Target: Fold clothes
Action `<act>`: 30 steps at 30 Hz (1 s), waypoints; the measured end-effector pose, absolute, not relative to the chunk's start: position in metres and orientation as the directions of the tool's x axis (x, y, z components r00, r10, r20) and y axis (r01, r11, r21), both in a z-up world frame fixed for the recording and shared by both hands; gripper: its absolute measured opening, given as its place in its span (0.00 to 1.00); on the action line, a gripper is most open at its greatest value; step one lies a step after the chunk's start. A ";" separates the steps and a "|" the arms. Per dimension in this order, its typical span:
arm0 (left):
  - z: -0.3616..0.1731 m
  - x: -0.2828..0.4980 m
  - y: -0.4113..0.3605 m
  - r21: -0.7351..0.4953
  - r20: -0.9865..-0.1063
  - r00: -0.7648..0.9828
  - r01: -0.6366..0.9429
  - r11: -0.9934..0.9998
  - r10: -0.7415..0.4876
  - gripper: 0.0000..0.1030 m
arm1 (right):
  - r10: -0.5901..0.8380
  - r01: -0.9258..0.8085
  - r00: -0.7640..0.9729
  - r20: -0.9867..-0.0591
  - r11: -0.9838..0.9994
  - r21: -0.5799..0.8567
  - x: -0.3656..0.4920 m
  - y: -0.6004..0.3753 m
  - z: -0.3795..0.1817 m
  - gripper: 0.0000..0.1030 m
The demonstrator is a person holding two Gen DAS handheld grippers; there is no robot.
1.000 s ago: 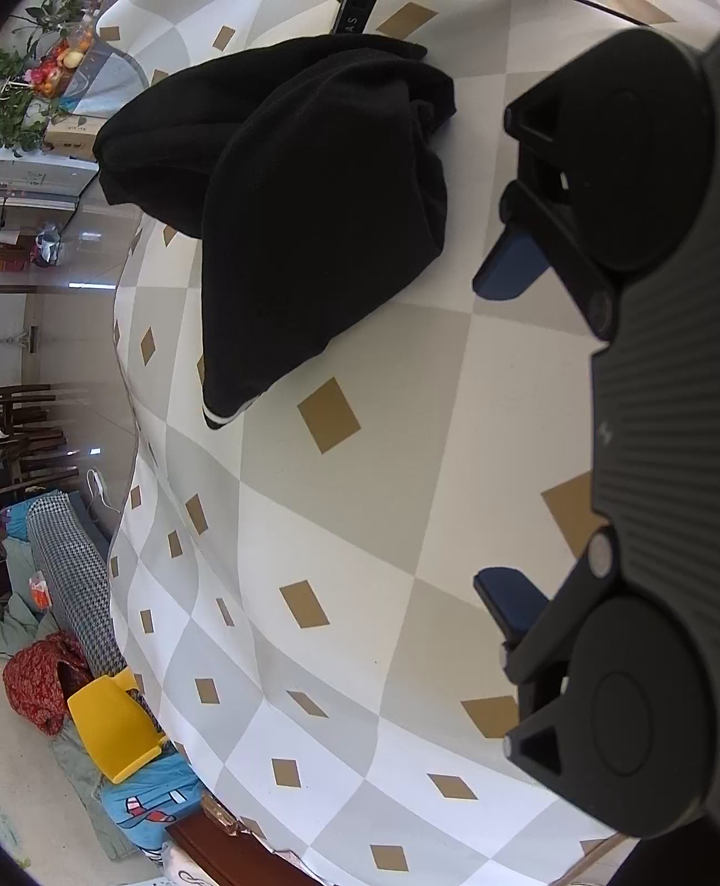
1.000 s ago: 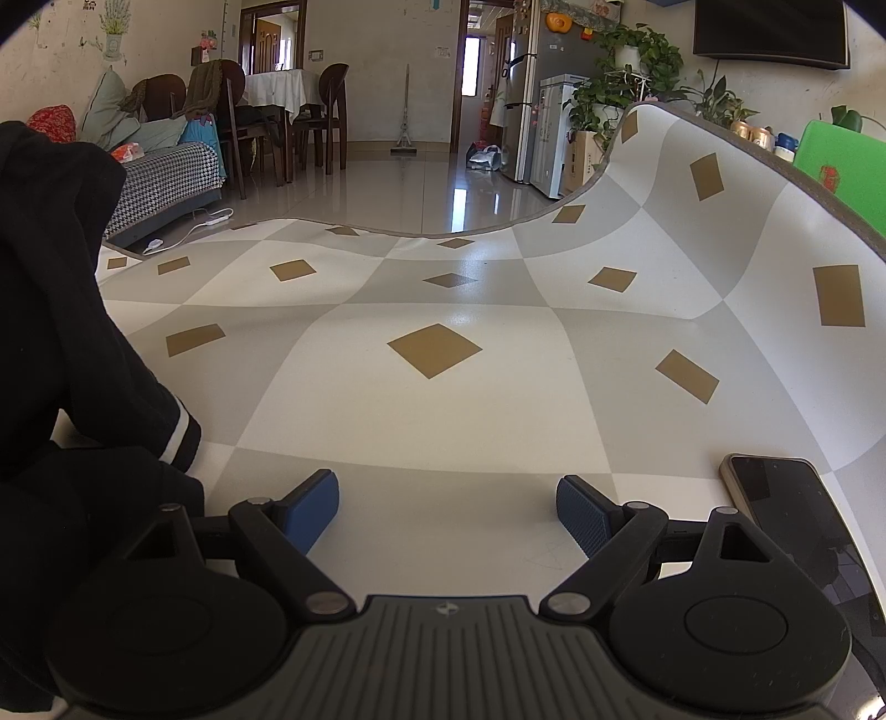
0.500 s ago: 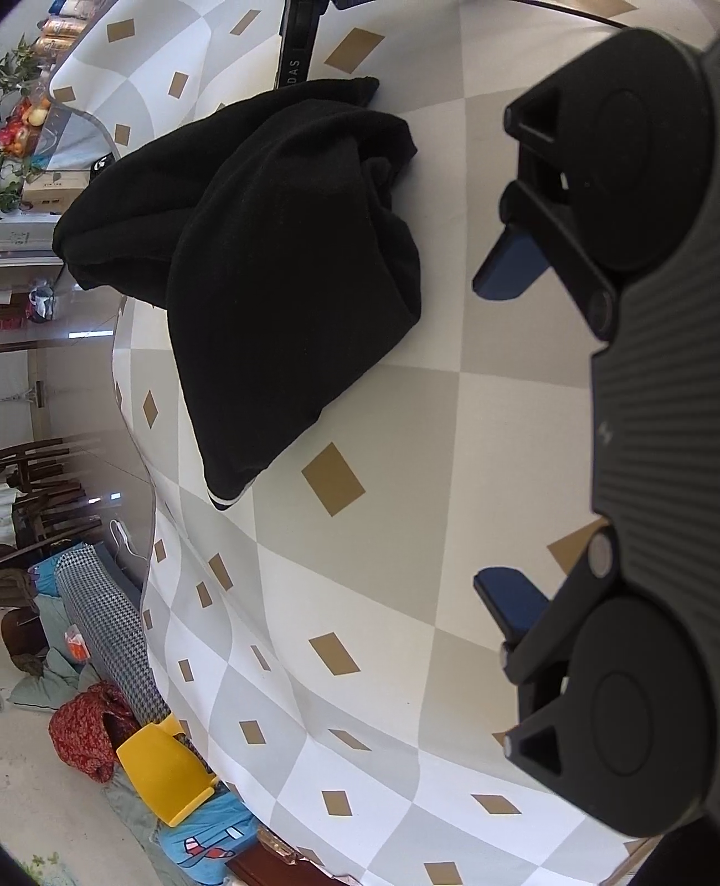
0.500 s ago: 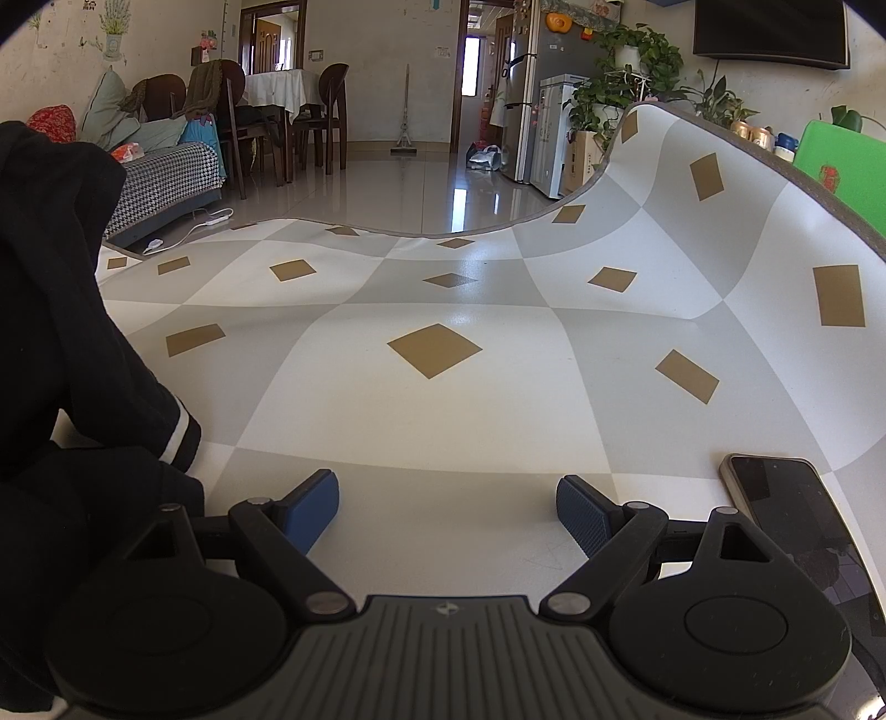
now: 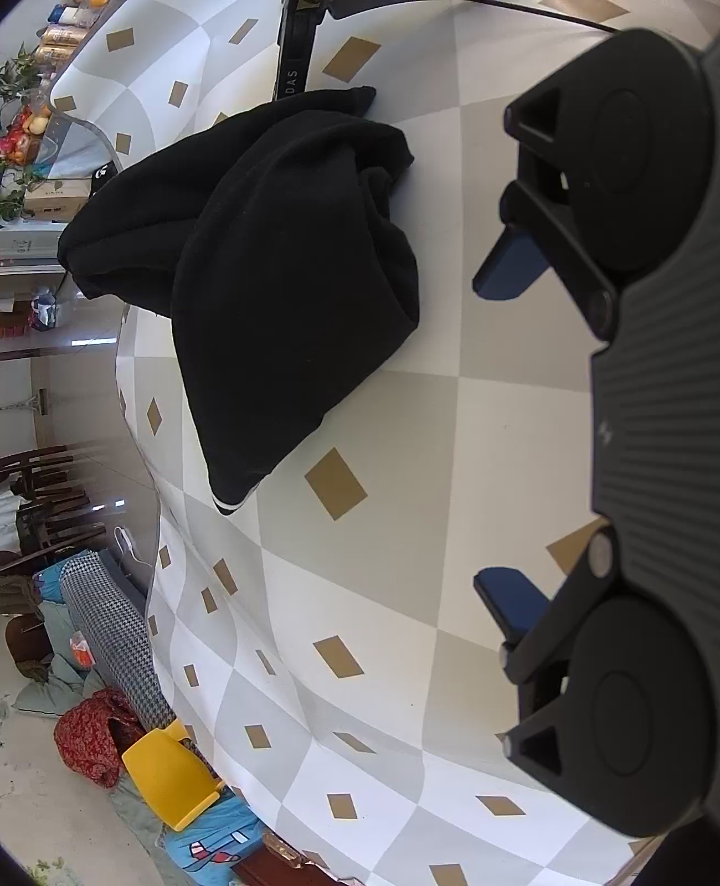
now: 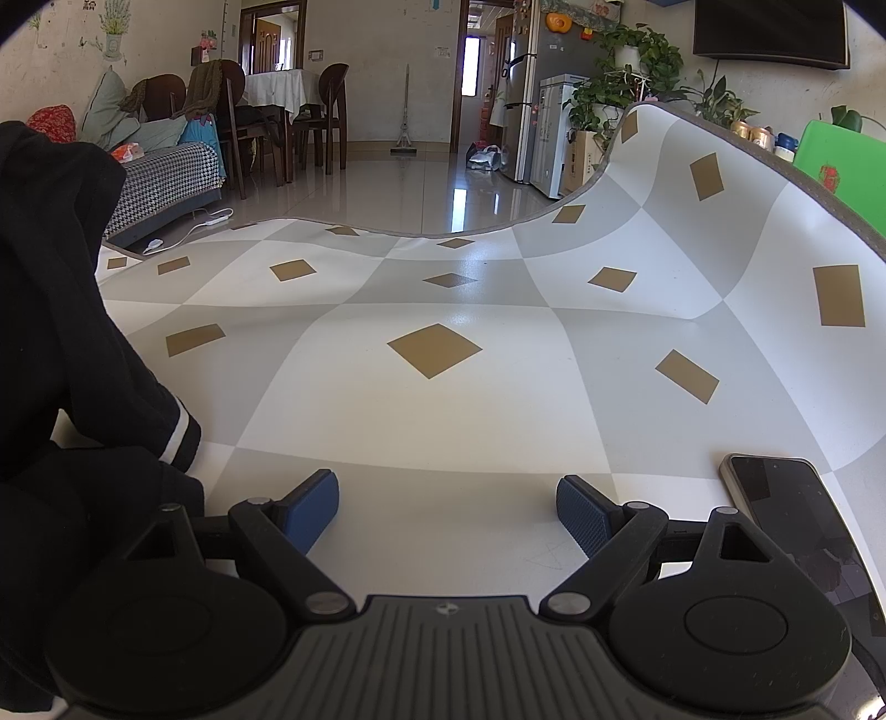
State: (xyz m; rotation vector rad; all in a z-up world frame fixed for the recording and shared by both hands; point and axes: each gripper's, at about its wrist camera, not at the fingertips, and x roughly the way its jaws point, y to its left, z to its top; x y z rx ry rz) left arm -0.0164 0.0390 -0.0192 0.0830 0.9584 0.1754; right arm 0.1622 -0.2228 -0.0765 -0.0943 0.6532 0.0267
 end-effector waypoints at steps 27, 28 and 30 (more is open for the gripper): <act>-0.041 0.006 0.017 0.166 -0.833 0.517 -0.108 0.980 0.197 1.00 | -0.005 -0.054 0.794 -0.608 0.995 -0.079 0.162 -0.223 -0.077 0.83; -0.042 0.007 0.018 0.165 -0.835 0.513 -0.109 0.980 0.198 1.00 | -0.005 -0.054 0.794 -0.608 0.995 -0.079 0.162 -0.223 -0.077 0.83; -0.045 0.009 0.018 0.162 -0.840 0.505 -0.113 0.980 0.197 1.00 | -0.005 -0.054 0.794 -0.608 0.995 -0.079 0.162 -0.223 -0.076 0.83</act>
